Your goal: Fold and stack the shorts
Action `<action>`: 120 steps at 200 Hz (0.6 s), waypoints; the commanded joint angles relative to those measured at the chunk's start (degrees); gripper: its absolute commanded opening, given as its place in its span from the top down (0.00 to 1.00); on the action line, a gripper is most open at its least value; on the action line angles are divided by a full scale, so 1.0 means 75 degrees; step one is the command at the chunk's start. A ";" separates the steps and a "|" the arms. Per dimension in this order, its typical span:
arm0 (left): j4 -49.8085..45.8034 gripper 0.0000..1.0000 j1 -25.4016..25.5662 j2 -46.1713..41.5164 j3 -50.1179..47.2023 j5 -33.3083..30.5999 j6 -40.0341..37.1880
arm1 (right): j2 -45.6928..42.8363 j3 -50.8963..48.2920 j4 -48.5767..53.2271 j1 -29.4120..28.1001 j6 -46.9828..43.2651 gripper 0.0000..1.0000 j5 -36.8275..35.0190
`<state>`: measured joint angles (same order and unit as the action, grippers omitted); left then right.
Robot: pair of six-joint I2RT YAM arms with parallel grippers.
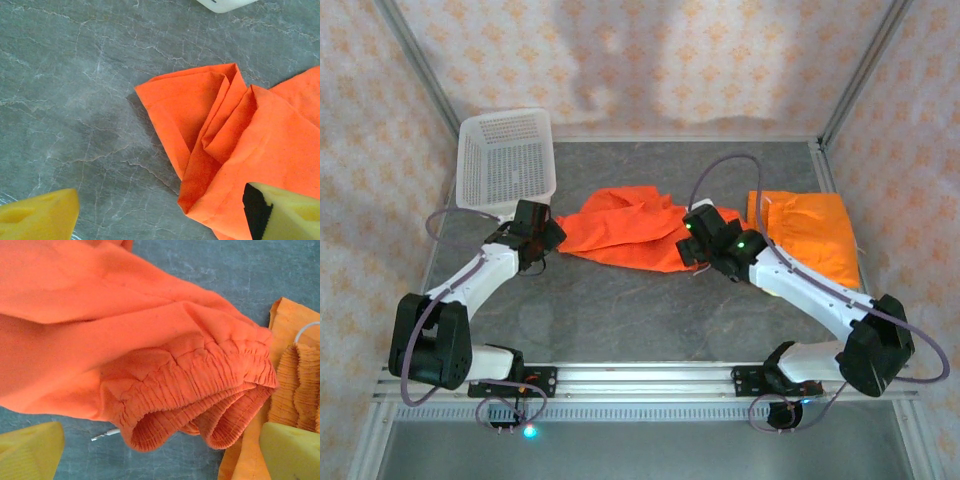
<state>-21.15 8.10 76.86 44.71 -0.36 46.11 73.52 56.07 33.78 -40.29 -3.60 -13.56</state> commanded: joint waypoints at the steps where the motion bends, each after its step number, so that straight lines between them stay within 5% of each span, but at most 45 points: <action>1: 0.0148 0.15 -0.0052 0.0122 -0.0021 0.0016 0.0048 | -0.0181 -0.0140 -0.0250 0.0044 -0.0606 0.01 -0.0155; 51: 0.0113 0.16 -0.0052 0.0205 0.0053 0.0107 0.0023 | -0.0298 -0.0338 -0.0253 0.0040 -0.1662 0.01 0.0097; 120: 0.0089 0.18 -0.0060 0.0337 -0.0008 0.0233 0.0009 | -0.0152 -0.0549 0.0066 -0.0100 -0.3467 0.19 -0.0435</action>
<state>-21.15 8.10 78.30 44.71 1.19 46.09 72.55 53.23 32.91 -40.47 -22.70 -13.78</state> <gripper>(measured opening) 0.822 0.845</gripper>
